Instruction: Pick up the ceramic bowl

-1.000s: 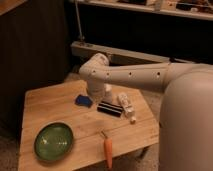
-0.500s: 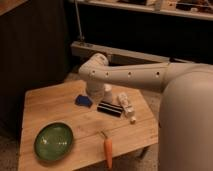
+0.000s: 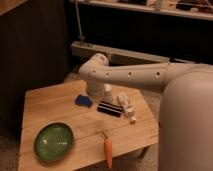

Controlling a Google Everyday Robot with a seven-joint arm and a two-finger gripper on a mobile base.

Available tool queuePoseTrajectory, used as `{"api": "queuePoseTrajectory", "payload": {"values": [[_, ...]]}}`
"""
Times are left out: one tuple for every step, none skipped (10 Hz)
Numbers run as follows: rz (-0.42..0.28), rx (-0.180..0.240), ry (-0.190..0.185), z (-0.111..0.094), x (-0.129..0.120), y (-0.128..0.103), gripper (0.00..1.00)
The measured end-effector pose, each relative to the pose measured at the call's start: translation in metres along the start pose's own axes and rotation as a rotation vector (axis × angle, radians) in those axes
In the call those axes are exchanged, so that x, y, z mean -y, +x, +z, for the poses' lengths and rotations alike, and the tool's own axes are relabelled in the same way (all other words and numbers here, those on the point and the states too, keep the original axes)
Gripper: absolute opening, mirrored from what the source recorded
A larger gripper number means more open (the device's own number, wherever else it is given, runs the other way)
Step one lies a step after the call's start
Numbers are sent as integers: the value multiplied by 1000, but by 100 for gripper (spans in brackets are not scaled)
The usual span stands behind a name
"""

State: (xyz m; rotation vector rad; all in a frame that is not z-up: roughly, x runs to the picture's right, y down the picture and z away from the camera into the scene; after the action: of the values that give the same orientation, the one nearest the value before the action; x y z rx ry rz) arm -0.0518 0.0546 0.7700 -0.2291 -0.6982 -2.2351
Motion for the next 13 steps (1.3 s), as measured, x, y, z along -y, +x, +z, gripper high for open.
{"api": "queuePoseTrajectory", "payload": {"values": [[37, 5, 46, -2, 2, 2, 12], [141, 15, 143, -7, 0, 0, 12], [259, 27, 252, -11, -2, -2, 12], [336, 34, 342, -15, -2, -2, 12], [389, 52, 423, -17, -2, -3, 10], [393, 61, 452, -19, 0, -2, 6], [381, 67, 444, -25, 4, -3, 5], [373, 45, 393, -40, 7, -5, 13], [368, 13, 357, -50, 12, -7, 23], [368, -9, 340, -55, 15, -8, 30], [373, -42, 323, -59, 20, -12, 41], [374, -68, 319, -61, 29, -15, 53], [371, -75, 330, -58, 35, -14, 63]]}}
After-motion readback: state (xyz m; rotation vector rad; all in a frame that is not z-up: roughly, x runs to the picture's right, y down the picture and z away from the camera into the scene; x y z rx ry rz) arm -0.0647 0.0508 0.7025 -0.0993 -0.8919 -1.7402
